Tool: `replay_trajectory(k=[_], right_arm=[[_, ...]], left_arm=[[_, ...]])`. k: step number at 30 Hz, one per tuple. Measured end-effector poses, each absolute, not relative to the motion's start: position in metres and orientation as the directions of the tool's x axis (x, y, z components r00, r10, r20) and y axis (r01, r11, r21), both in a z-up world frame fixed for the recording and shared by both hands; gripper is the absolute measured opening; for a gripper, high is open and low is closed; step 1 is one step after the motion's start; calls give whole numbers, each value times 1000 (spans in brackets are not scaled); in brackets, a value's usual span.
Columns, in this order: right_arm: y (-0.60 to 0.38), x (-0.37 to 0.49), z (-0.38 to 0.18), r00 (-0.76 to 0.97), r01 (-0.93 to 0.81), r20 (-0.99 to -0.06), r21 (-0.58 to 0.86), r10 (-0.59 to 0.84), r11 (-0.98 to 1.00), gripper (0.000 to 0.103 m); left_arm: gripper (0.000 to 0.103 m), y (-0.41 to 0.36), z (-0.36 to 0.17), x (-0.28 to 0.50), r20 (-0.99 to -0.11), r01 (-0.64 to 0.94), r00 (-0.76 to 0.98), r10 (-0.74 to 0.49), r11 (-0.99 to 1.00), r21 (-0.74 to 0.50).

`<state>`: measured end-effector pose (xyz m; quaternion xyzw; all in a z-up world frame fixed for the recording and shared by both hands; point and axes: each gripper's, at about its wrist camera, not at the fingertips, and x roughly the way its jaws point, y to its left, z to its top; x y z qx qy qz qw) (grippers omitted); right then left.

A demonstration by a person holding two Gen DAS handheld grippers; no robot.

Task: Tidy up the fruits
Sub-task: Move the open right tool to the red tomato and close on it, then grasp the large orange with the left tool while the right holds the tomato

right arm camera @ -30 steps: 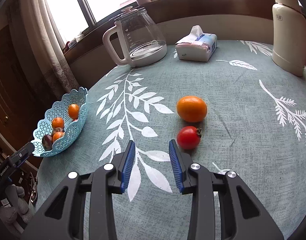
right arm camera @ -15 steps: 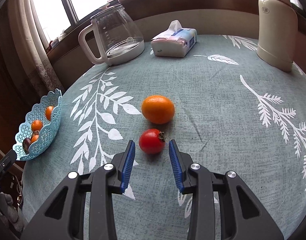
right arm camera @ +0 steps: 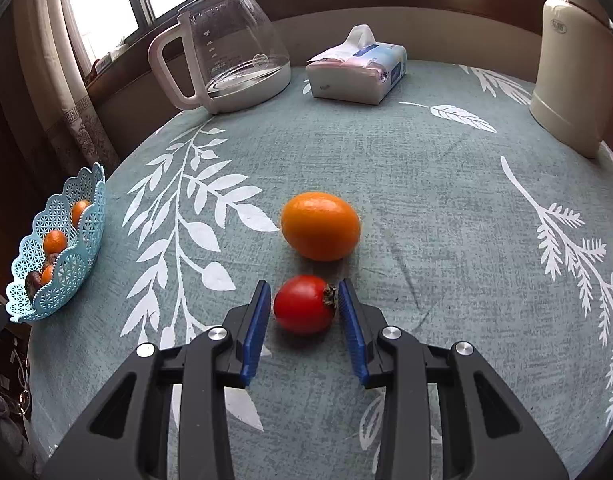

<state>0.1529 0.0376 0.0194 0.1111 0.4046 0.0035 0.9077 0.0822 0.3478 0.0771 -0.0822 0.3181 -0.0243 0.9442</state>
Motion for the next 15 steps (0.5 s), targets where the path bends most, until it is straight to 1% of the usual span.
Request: replay_trajectory(k=[6,15], right_arm=[[36,152,19,675,81,-731,204,97,976,31],[23,131,28,704,85,-703,220,98,972,31]], left_arm=[[97,340,83,79,-588,15,802,-105,987,-157],[97,317,100,73,-558,75,818,-141,987,-139]])
